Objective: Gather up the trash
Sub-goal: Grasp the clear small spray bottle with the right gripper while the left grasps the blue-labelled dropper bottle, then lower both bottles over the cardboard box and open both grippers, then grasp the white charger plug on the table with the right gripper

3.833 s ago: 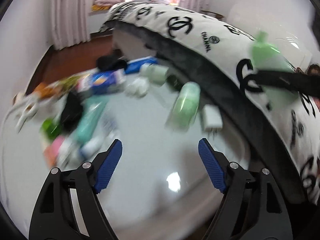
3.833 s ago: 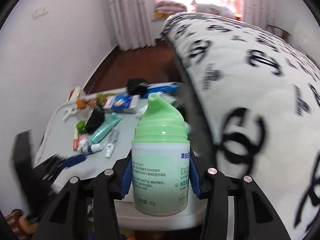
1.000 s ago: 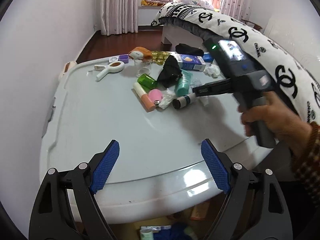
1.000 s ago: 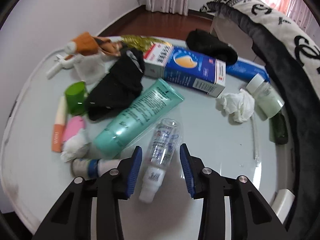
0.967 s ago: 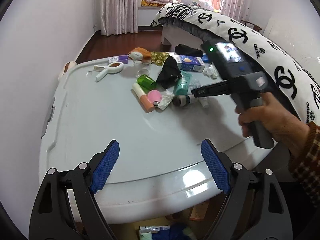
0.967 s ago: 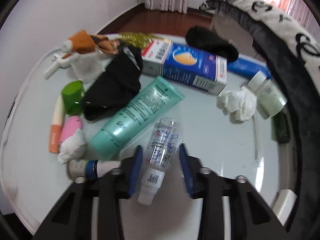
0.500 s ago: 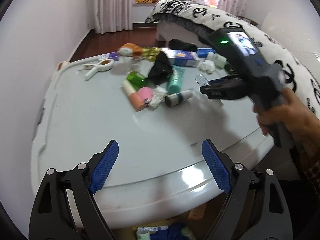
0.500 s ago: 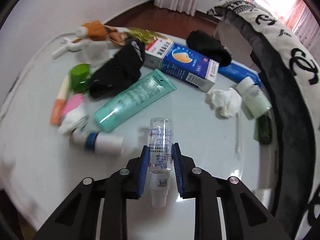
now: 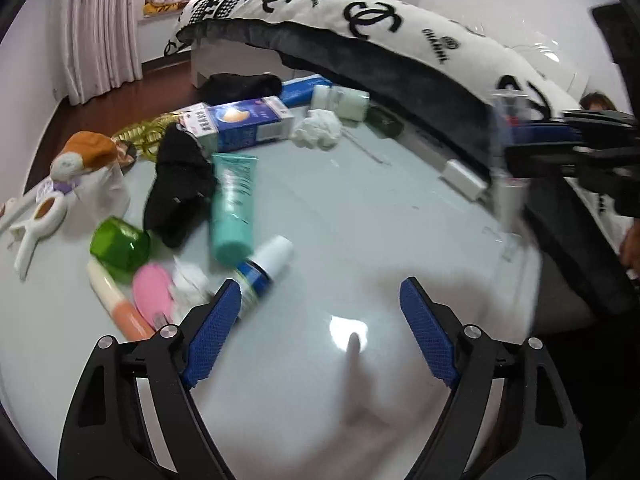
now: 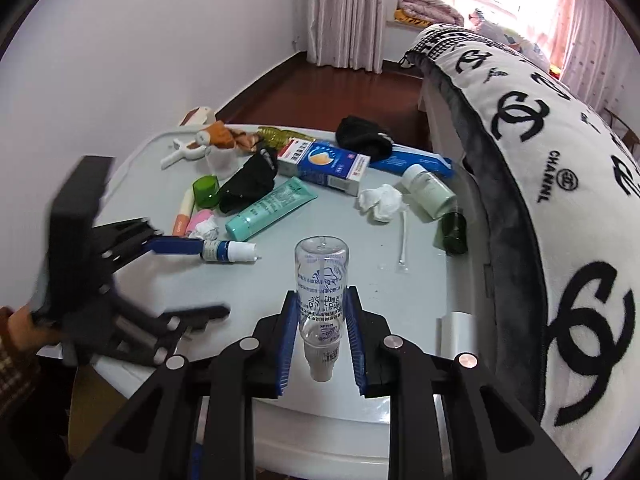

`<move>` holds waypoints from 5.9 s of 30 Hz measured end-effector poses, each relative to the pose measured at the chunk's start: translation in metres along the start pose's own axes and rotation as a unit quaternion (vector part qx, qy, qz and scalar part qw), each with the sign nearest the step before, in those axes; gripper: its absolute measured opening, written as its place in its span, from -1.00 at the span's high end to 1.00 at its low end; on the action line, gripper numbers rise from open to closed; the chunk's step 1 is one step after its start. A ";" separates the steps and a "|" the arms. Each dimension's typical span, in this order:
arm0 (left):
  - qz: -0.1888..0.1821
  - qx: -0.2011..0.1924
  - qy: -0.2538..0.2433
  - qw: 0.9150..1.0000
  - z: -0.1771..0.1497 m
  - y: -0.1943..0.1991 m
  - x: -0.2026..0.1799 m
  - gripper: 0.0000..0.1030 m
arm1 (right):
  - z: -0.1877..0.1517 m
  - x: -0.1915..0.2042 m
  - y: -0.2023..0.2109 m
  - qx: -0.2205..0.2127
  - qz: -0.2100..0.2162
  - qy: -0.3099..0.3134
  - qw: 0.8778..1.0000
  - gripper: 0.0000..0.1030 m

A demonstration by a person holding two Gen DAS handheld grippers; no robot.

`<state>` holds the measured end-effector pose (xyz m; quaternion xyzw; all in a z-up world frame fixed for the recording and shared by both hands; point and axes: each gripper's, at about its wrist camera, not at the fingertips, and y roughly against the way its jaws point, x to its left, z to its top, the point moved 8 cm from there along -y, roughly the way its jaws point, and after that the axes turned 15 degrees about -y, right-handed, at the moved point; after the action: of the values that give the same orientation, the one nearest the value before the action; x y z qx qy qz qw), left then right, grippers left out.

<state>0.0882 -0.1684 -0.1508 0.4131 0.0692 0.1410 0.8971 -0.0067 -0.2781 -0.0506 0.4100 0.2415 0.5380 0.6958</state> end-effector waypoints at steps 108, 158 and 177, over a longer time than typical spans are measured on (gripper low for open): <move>0.190 0.051 0.090 0.976 -0.058 0.118 -0.046 -0.68 | -0.006 -0.119 -0.053 0.050 -0.128 -0.103 0.985 -0.35; 0.172 0.064 0.086 0.979 -0.059 0.115 -0.049 -0.68 | 0.043 -0.080 -0.160 0.115 -0.120 -0.246 0.955 -0.60; 0.169 0.063 0.105 0.978 -0.062 0.120 -0.041 -0.68 | -0.020 -0.020 -0.109 0.094 -0.086 -0.077 0.989 0.21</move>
<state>0.0108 -0.0620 -0.0992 0.4571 0.1012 0.3283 0.8204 0.0316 -0.3004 -0.1541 0.4915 0.2709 0.4173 0.7147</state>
